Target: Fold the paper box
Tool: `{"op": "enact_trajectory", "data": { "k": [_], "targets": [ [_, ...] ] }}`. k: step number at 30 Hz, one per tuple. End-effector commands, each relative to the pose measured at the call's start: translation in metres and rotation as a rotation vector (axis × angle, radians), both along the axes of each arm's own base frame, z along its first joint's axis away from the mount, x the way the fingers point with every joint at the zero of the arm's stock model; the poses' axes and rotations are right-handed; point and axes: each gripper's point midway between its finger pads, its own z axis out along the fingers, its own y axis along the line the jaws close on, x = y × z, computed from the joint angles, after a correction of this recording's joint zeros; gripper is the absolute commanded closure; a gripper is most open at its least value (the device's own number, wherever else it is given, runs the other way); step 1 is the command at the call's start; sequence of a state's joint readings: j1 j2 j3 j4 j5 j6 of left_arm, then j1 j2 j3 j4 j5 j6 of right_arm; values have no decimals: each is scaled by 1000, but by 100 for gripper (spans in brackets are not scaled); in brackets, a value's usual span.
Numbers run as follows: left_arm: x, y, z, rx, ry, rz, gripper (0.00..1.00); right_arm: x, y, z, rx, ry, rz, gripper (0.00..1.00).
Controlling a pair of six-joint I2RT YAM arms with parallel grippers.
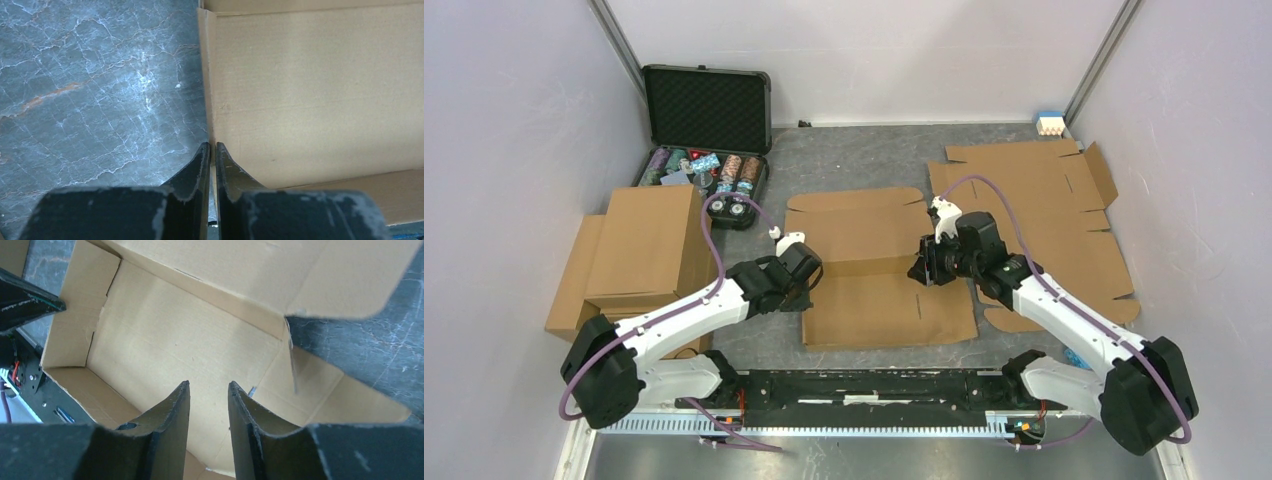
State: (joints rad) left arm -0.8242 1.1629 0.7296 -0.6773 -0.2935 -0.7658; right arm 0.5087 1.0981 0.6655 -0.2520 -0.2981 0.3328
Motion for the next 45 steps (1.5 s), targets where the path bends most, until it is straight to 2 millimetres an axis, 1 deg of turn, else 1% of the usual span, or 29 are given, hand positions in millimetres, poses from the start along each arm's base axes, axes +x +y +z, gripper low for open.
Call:
{"op": "enact_trajectory", "data": {
  "k": [1, 5, 7, 8, 11, 12, 14, 16, 18, 20, 24, 26, 27, 29, 31, 34, 36, 38, 42, 45],
  "targets": [
    [7, -8, 12, -46, -41, -20, 87, -9, 10, -4, 27, -5, 90, 61],
    [6, -7, 11, -43, -40, -20, 87, -15, 11, -11, 36, 15, 121, 62],
    [6, -5, 11, -35, -41, -16, 87, -13, 8, -5, 26, -11, 113, 60],
    [6, -4, 11, -27, -41, -14, 87, -9, 3, -1, 3, -35, 87, 59],
    [6, -1, 12, -15, -47, -7, 87, 6, -26, 11, -106, -116, -35, 54],
    [6, 0, 12, -15, -49, -5, 87, 9, -37, 13, -149, -131, -82, 49],
    [6, 2, 11, -16, -53, 3, 92, 13, -64, 15, -232, -169, -190, 45],
    [5, 4, 7, -16, -50, 13, 98, 12, -87, 15, -288, -191, -276, 42],
    [4, 6, 1, -14, -42, 20, 98, 10, -104, 16, -320, -209, -344, 42],
    [3, 8, -3, -15, -33, 32, 98, 10, -121, 21, -349, -235, -423, 44],
    [0, 10, -12, -47, -14, 49, 98, 7, -153, 36, -388, -293, -588, 49],
    [-1, 10, -15, -69, -8, 57, 98, 4, -165, 35, -432, -289, -637, 52],
    [-1, 12, -17, -77, -4, 63, 98, 2, -170, 30, -462, -269, -651, 52],
    [-1, 15, -18, -85, -2, 76, 98, -2, -172, 15, -500, -210, -653, 54],
    [-2, 18, -20, -92, 4, 88, 98, -5, -171, 4, -502, -166, -668, 56],
    [-3, 23, -21, -102, 8, 104, 98, -7, -180, 0, -515, -161, -724, 58],
    [-3, 26, -22, -107, 8, 113, 98, -6, -180, -3, -508, -162, -729, 59],
    [-4, 29, -24, -106, 13, 120, 98, -7, -171, -14, -485, -122, -681, 59],
    [-5, 33, -26, -112, 16, 130, 98, -16, -144, -52, -404, -3, -563, 59],
    [-6, 35, -28, -115, 17, 137, 98, -23, -131, -71, -338, 48, -516, 60]
  ]
}}
